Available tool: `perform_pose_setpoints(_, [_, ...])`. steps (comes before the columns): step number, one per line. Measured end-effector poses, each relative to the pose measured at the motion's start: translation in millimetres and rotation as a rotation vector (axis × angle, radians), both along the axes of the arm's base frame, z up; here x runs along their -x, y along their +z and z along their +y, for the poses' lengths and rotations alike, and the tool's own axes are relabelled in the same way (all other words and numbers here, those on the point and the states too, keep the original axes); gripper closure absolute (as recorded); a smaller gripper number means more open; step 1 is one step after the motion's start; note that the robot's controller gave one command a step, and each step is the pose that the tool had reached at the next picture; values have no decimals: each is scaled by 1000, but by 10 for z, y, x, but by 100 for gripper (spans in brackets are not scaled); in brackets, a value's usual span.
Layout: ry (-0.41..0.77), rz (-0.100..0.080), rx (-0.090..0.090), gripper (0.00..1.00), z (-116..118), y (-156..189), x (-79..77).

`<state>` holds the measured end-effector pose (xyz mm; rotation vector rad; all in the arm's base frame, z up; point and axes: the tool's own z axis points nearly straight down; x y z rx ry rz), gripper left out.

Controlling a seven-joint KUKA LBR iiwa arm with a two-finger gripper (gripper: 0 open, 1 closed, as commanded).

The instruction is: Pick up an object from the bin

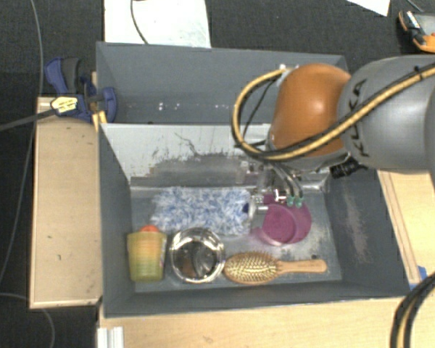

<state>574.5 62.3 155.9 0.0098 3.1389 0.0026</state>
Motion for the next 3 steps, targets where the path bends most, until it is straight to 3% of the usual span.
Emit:
perform_pose_setpoints(1, [0, 0, 0, 0, 1, 0, 0])
perform_pose_setpoints(2, [6, -6, -2, 0, 163, 92, 6])
perform_pose_setpoints(3, [-43, 2, -1, 0, -6, -897, 67])
